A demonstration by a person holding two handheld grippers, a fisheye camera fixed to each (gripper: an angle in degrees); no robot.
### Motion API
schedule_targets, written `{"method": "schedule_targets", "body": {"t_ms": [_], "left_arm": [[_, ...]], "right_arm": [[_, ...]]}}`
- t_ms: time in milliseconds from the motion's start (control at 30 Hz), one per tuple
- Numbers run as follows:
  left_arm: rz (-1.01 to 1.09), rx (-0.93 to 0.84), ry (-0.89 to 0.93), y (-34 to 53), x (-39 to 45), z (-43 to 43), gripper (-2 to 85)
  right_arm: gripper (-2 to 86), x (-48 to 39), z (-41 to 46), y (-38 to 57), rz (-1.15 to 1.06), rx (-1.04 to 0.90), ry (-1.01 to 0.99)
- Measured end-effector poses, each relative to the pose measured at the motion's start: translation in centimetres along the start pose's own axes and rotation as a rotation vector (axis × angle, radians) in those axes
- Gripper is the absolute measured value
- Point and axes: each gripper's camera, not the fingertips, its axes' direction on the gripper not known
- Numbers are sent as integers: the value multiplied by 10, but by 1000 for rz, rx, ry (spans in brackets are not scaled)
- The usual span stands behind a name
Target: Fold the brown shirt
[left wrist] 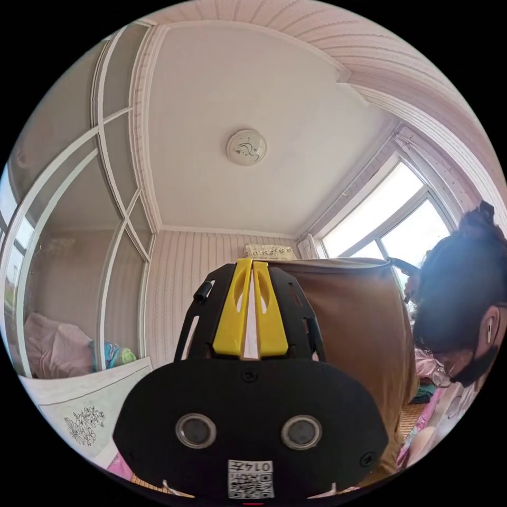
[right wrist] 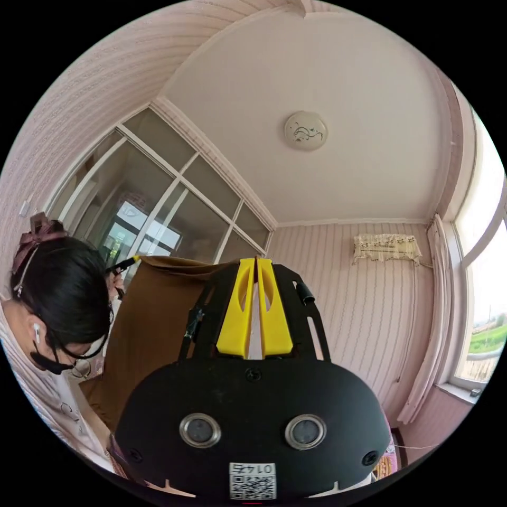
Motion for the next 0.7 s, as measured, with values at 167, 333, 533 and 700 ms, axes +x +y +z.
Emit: {"method": "schedule_targets", "body": {"t_ms": [167,333,533,700], "left_arm": [[-75,-258,-48,60,-13,96,-10],[-155,-600,-196,176,-24,217,-10],[-170,-309,-230,112,-25,244,-10],[-115,-340,-125,156,-35,232,-10]], "right_arm": [[-3,33,107,61,46,-452,131],[-8,85,226,148,31,-835,380],[-5,103,213,43,116,-322,291],[-2,95,209,109,-26,-369,225]]}}
